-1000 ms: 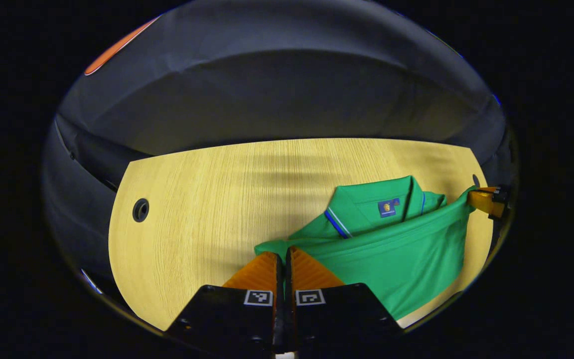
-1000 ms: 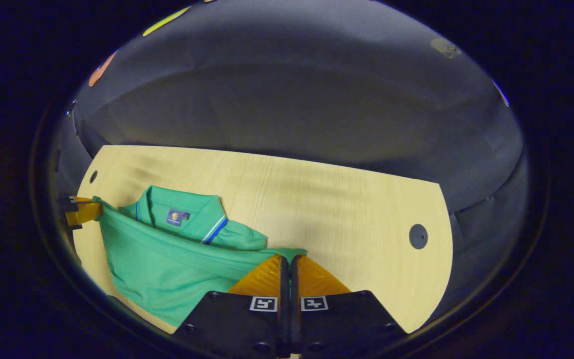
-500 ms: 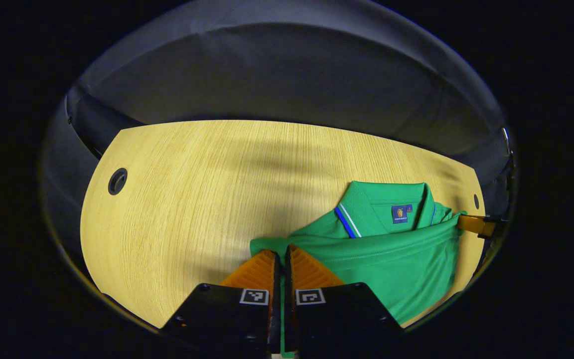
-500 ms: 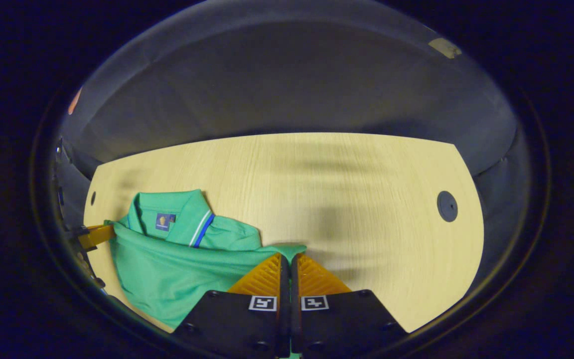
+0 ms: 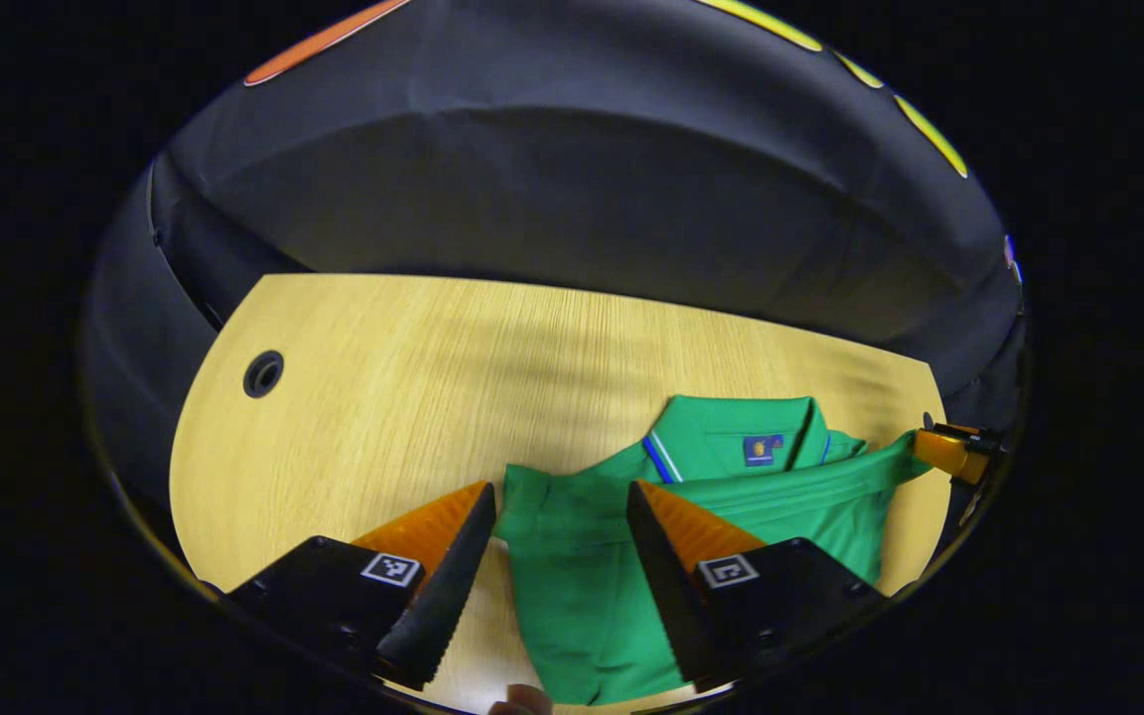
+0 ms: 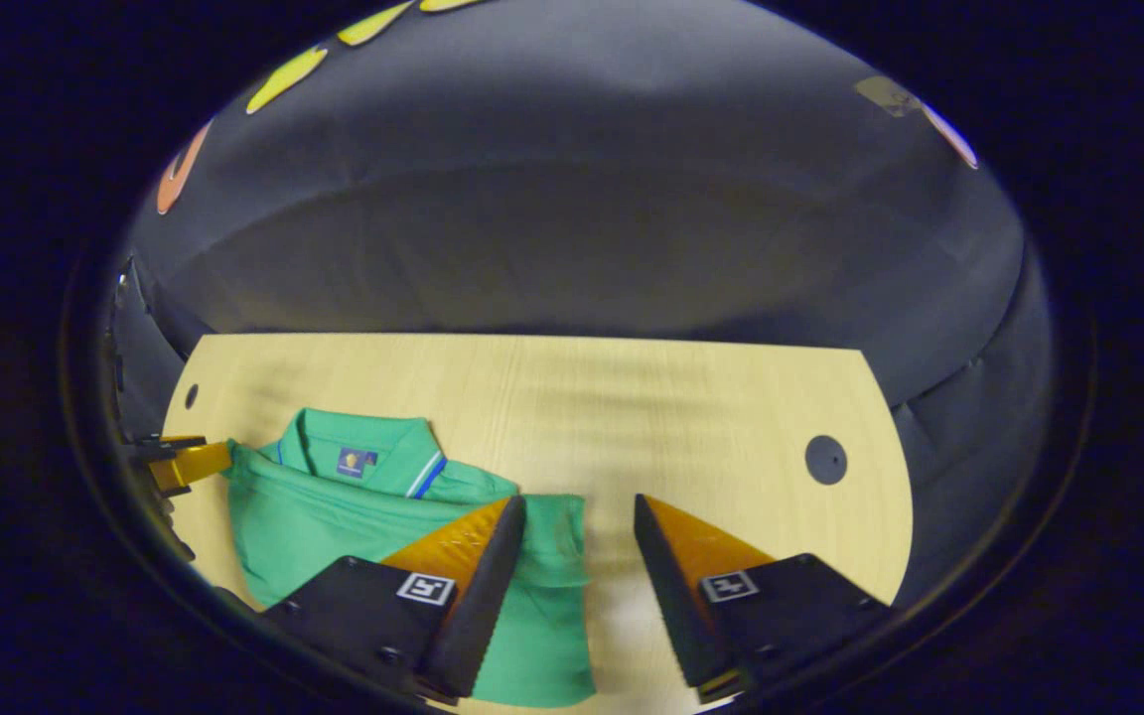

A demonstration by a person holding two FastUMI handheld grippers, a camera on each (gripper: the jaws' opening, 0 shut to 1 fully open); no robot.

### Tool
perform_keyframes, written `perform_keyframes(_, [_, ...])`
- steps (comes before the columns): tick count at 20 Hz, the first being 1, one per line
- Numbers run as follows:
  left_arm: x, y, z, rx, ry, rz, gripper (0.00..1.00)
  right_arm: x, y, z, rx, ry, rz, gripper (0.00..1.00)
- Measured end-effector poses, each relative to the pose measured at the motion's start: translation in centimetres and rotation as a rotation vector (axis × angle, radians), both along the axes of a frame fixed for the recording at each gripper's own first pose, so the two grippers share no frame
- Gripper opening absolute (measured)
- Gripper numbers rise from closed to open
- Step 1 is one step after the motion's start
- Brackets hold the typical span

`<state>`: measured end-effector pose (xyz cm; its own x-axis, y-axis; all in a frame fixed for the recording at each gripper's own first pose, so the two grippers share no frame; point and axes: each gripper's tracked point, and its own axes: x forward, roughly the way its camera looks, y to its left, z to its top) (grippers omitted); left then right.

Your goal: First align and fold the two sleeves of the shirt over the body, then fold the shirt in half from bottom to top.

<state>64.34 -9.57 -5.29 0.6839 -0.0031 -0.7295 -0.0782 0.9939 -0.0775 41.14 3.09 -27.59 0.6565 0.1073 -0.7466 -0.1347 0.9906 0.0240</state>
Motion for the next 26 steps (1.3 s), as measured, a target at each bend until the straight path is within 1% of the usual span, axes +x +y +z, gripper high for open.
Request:
perform_keyframes(1, [-0.9,-0.2,1.9,0.023,-0.024,-0.004,0.96,-0.4,-0.1,1.6,0.020,-0.021,-0.011,0.87])
perform_keyframes(2, [-2.2,-0.7,4.1,0.032,-0.047,-0.013,0.98,-0.9,-0.3,3.2,0.033,-0.045,-0.022,0.88])
perform_keyframes(3, [-3.5,-1.3,6.4,0.034,-0.076,-0.019,0.99,-1.6,-0.6,4.9,0.040,-0.071,-0.029,0.95])
perform_keyframes(4, [-6.4,-1.7,7.9,0.038,-0.107,-0.023,0.99,-2.5,-0.9,6.8,0.035,-0.103,-0.034,0.95])
perform_keyframes(7, [-11.7,-2.6,14.7,0.036,-0.224,-0.035,0.99,-5.8,-1.3,13.4,0.018,-0.223,-0.013,0.93])
perform_keyframes(8, [-11.9,-2.8,17.3,0.035,-0.260,-0.036,0.99,-7.3,-1.4,15.6,0.013,-0.263,-0.002,0.95])
perform_keyframes(9, [-13.3,-2.9,19.2,0.039,-0.297,-0.038,0.99,-8.7,-1.7,17.7,0.005,-0.304,0.004,0.95])
perform_keyframes(10, [-14.7,-3.0,21.0,0.046,-0.333,-0.041,0.99,-10.6,-1.9,19.7,0.000,-0.342,0.010,0.95])
perform_keyframes(11, [-15.9,-3.1,22.9,0.057,-0.374,-0.043,0.99,-12.2,-1.8,21.8,0.003,-0.384,0.015,0.93])
perform_keyframes(12, [-17.5,-3.3,24.7,0.062,-0.409,-0.045,0.99,-14.0,-1.8,23.8,-0.001,-0.425,0.018,0.95])
perform_keyframes(14, [-20.9,-3.0,28.0,0.069,-0.473,-0.027,0.98,-17.9,-2.8,27.0,-0.011,-0.497,0.008,0.95])
perform_keyframes(15, [-22.6,-3.0,29.3,0.071,-0.501,-0.025,0.98,-19.9,-2.7,28.3,-0.001,-0.524,0.010,0.97])
perform_keyframes(17, [-25.8,-2.8,31.9,0.081,-0.574,-0.027,0.98,-23.7,-2.7,30.0,0.016,-0.577,0.012,0.95])
perform_keyframes(19, [-29.0,-2.7,34.6,0.085,-0.649,-0.025,0.99,-27.5,-3.4,31.2,0.020,-0.608,-0.008,0.95])
perform_keyframes(20, [-30.5,-2.9,35.3,0.087,-0.678,-0.022,0.98,-29.5,-3.1,31.5,0.050,-0.617,-0.006,0.95])
perform_keyframes(21, [-32.0,-3.1,35.8,0.094,-0.696,-0.034,0.98,-31.4,-2.7,31.6,0.071,-0.625,-0.002,0.93])
perform_keyframes(22, [-33.6,-3.2,35.9,0.109,-0.704,-0.045,0.98,-33.1,-2.9,31.8,0.078,-0.640,0.000,0.95])
perform_keyframes(24, [-36.0,-3.4,36.7,0.152,-0.744,-0.047,0.98,-35.7,-3.4,32.2,0.062,-0.686,0.000,0.95])
perform_keyframes(25, [-37.0,-3.5,36.7,0.158,-0.755,-0.042,0.98,-36.7,-3.4,32.3,0.055,-0.704,0.006,0.95])
perform_keyframes(26, [-38.4,-3.8,36.8,0.154,-0.766,-0.041,1.00,-37.8,-3.2,32.1,0.053,-0.706,0.002,0.92])
